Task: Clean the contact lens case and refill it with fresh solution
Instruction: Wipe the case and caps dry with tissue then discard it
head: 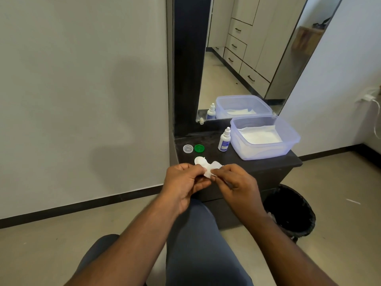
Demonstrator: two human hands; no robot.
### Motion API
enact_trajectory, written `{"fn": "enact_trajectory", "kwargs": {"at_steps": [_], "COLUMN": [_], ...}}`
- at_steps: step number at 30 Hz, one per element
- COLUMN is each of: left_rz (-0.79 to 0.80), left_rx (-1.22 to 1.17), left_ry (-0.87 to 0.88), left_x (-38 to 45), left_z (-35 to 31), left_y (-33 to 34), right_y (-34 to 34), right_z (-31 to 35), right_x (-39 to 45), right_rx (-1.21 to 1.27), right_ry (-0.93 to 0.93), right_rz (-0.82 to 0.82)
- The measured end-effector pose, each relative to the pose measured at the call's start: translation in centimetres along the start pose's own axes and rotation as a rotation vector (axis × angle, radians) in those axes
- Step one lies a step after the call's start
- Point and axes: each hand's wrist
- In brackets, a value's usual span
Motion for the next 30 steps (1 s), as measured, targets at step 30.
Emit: {"fn": "enact_trajectory", "kwargs": {"at_steps": [30], "left_rz": [-0.009], "left_rx": [0.001], "left_ry": [0.102], "left_x": [-0.4], "left_z": [1.6], "left_y": [-0.7], "right_y": [0.4], "right_z": [0.3], "right_x": [-0.4], "right_rx": [0.093], "right_ry": [0.072], "right_rz": [-0.014]}}
Point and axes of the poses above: each hand's wrist, its own x-axis towards the middle knuckle, its own y-axis out of the palm, z = x × y, and after that the axes turned 5 degrees about -z, right-handed
